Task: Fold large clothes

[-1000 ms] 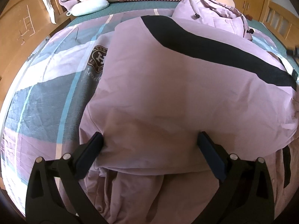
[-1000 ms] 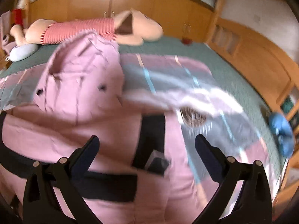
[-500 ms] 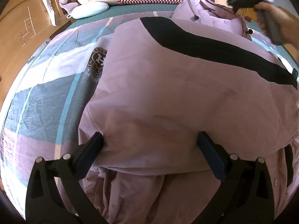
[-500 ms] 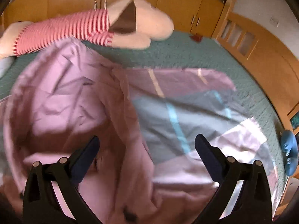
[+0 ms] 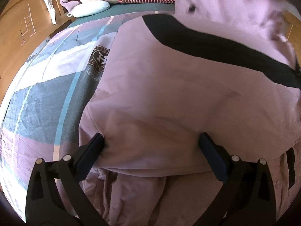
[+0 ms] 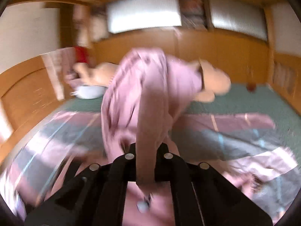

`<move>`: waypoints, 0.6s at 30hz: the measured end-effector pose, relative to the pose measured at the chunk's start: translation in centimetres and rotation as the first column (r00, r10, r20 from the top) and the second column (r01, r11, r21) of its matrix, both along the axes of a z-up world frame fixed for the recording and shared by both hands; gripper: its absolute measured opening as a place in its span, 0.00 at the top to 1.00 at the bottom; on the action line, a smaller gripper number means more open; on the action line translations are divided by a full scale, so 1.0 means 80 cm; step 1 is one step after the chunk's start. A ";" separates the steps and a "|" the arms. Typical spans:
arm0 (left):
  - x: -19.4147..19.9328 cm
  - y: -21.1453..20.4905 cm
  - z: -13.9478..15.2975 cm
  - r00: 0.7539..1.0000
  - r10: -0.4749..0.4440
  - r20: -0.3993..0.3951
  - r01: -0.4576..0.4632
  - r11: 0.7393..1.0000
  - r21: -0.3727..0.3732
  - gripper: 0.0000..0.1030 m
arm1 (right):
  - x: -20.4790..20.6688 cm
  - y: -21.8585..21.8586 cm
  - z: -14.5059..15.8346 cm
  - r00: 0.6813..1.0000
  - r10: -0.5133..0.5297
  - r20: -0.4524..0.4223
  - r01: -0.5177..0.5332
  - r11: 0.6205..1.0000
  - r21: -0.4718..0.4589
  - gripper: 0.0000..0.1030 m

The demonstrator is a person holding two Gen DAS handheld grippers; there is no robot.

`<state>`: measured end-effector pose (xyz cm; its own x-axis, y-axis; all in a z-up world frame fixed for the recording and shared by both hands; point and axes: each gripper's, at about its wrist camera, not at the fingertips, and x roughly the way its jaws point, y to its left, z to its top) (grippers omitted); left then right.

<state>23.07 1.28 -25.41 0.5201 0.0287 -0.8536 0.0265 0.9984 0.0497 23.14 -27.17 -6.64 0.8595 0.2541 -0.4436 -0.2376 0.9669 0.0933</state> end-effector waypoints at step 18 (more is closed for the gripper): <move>-0.007 0.062 0.026 0.984 0.139 -0.115 -0.151 0.983 -0.102 0.02 | -0.214 -0.108 -0.099 0.940 -0.173 -0.294 0.256 0.928 0.270 0.01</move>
